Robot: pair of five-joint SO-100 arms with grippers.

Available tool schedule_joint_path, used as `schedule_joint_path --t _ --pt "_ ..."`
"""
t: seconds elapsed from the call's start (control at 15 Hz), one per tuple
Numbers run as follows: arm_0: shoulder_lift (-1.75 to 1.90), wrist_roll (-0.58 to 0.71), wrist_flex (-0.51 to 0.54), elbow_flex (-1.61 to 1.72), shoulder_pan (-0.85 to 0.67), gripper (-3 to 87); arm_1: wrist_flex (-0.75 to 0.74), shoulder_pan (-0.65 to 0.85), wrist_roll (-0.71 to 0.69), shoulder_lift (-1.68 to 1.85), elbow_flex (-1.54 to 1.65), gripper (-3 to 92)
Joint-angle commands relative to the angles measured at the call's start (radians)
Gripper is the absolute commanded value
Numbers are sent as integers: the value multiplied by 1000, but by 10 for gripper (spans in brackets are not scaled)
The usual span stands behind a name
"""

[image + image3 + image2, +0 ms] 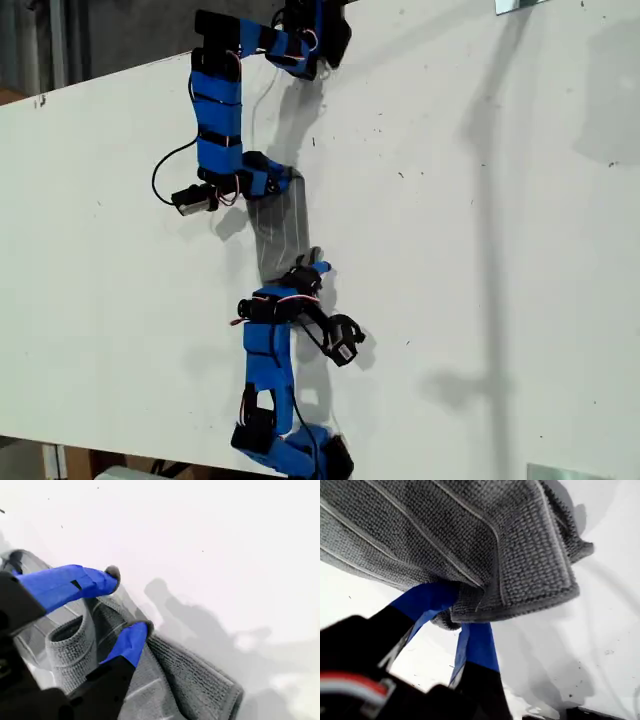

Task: Grasp corners of a square towel and fold twice.

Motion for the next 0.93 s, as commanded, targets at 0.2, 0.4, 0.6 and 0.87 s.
schedule_joint_path --t 0.2,0.4,0.6,0.87 --pt "18 290 -67 -43 5 236 5 -17 11 37 -3 -1" --pt "8 430 0 -28 -51 250 6 -23 12 43 -5 -1" --pt "-94 581 55 -51 -156 237 6 -32 14 43 -12 -1" --pt "-143 787 87 -123 -195 258 8 -35 14 43 -14 -1"
